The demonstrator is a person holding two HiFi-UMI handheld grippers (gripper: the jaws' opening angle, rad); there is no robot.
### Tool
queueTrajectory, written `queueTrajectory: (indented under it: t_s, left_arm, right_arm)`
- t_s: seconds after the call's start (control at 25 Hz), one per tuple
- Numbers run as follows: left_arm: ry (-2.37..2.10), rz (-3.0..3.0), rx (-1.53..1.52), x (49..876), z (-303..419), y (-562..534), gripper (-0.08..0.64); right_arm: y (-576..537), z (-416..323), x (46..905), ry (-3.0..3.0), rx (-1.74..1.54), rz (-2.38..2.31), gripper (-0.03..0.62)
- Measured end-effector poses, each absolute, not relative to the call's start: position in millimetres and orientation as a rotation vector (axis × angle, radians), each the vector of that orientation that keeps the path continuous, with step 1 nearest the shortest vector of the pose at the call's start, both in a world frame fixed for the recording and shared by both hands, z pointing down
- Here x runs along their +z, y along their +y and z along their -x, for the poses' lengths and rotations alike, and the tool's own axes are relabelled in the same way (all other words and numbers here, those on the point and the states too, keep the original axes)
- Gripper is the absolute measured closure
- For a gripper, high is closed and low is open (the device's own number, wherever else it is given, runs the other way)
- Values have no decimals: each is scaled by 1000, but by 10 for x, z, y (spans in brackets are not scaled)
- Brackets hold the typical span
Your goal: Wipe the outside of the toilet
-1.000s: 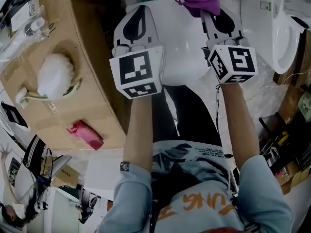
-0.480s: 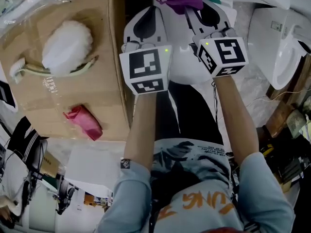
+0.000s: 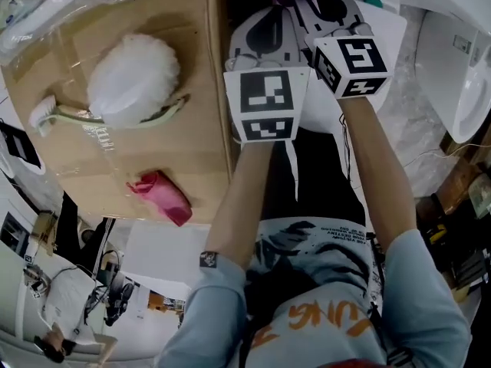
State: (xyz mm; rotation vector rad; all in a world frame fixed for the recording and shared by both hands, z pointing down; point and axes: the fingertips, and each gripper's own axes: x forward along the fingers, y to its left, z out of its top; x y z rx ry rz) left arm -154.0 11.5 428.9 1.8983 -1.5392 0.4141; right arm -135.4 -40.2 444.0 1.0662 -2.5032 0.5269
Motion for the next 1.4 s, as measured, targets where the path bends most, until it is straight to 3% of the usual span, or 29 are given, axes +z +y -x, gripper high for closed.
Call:
queueTrajectory:
  t_s: [0.68,1.4]
  left_arm:
    - [-1540,-1821,426,4658,1488,-203,535]
    - [-1570,-1848,497,4686,581,-252,535]
  right_arm:
    - [-678,1056,4696,-2478,626,-1159,515]
    - [-831,3,4530,-2542,597,-1138,512]
